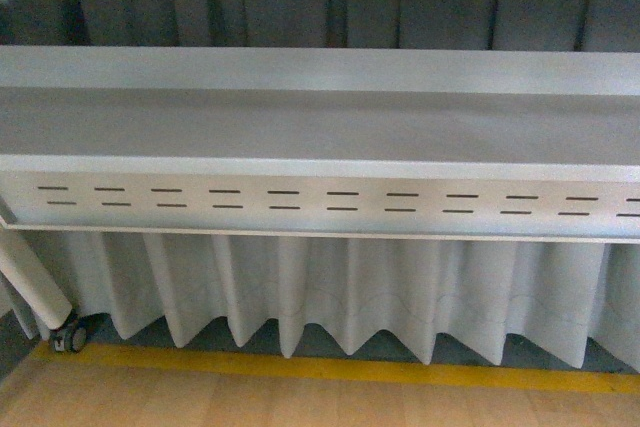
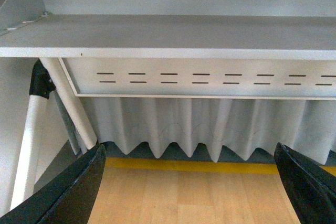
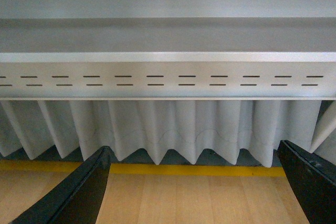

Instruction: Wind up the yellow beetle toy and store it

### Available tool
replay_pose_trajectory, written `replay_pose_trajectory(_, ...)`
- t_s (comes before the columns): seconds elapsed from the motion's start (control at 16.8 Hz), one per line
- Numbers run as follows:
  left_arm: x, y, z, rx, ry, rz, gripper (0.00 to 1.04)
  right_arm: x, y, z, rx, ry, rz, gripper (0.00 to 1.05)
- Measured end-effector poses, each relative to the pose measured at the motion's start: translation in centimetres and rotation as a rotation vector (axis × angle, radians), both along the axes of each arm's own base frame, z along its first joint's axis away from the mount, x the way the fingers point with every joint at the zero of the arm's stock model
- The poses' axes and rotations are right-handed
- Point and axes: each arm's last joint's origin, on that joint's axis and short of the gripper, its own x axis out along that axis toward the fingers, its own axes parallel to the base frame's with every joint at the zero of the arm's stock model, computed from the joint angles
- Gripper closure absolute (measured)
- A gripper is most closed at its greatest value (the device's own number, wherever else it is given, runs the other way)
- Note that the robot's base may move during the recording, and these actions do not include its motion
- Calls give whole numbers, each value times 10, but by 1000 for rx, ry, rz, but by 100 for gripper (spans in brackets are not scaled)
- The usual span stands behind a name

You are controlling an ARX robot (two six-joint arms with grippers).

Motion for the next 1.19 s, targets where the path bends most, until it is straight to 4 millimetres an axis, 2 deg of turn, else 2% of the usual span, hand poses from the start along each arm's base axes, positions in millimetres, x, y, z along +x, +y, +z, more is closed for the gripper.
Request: replay_pose_trajectory(1.19, 0, 0, 0, 0, 0, 0, 7, 0, 0, 0, 0, 0, 0, 7)
